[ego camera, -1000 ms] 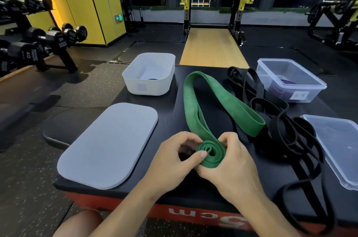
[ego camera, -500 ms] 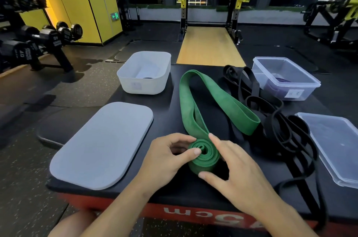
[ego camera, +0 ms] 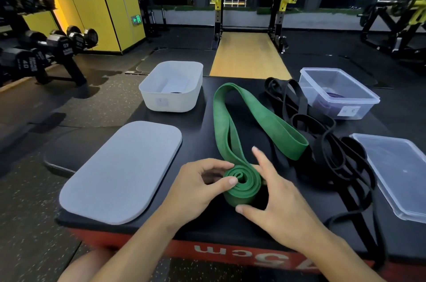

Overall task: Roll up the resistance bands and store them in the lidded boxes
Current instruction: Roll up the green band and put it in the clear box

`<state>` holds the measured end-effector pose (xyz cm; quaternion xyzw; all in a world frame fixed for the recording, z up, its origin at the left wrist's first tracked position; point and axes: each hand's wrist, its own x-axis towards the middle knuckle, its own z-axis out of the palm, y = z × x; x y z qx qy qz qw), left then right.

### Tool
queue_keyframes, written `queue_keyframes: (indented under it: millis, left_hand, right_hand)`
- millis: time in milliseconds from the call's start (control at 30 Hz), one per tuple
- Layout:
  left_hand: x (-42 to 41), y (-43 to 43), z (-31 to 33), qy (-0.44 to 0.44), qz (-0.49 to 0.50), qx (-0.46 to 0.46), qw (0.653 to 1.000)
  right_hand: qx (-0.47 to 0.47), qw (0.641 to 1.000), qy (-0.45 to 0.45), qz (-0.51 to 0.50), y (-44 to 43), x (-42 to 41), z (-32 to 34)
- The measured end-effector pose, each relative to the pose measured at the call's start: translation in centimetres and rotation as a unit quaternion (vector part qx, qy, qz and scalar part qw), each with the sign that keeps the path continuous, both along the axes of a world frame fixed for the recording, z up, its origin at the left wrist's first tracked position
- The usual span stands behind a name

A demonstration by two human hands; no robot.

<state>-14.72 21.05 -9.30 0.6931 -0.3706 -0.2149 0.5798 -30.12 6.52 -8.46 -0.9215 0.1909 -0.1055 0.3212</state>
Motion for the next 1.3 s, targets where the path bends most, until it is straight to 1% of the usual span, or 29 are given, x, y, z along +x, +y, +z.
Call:
queue_keyframes:
  millis: [100,200,300,400,467,567,633,700,833,867,933,1067,1133,1300]
  left_hand:
    - [0.0,0.0,-0.1,-0.030,-0.001,-0.007,1.000]
    - [0.0,-0.2,-0.2,-0.042,-0.001,-0.019,0.999]
    - [-0.2,-0.6,-0.4,-0.092,-0.011,0.023,0.995]
    - [-0.3,-0.6,-0.5,-0.109,-0.026,0.040,0.993]
    - [-0.2,-0.4,-0.4,-0.102,-0.020,0.028,0.994]
    - [-0.1,-0.2,-0.1,-0.042,-0.010,-0.005,0.999]
    - [0.0,-0.2,-0.1,-0.023,-0.003,-0.010,1.000]
    - [0.2,-0.2,-0.1,-0.013,-0.004,-0.009,1.000]
    - [0.5,0.0,0.0,0.001,-0.019,-0.010,1.000]
    - [0.5,0.0,0.0,0.003,-0.021,-0.009,1.000]
    - [0.5,0.0,0.0,0.010,-0.029,-0.010,0.999]
    - [0.8,0.1,-0.1,0.004,-0.035,-0.011,0.999]
    - [0.9,0.0,-0.3,0.000,-0.032,-0.019,0.999]
    - [1.1,-0.1,-0.7,0.014,-0.028,-0.044,0.999]
  right_hand:
    - [0.035,0.999,-0.012,-0.029,0.0,0.7,-0.4]
    - [0.038,0.998,-0.014,-0.047,0.4,1.1,-0.7]
    - [0.026,0.997,-0.015,-0.067,0.9,1.5,-0.8]
    - [0.014,0.994,-0.027,-0.107,1.6,2.0,-0.7]
    - [-0.013,0.989,-0.030,-0.144,2.3,2.7,-0.6]
    - [-0.076,0.980,-0.022,-0.184,2.9,3.9,-0.6]
    - [-0.083,0.980,-0.013,-0.179,3.1,4.3,-0.6]
    - [-0.073,0.986,-0.010,-0.152,2.6,4.0,-0.7]
    - [0.022,0.995,-0.044,-0.081,1.3,2.4,-0.4]
    - [0.030,0.996,-0.051,-0.072,1.1,2.1,-0.4]
    - [0.012,0.996,-0.056,-0.061,1.1,1.6,-0.4]
    - [-0.081,0.995,-0.053,-0.030,0.5,1.8,-0.2]
    - [-0.109,0.993,-0.040,-0.020,0.1,1.9,0.2]
    - [-0.061,0.998,-0.034,-0.009,-0.1,1.7,0.5]
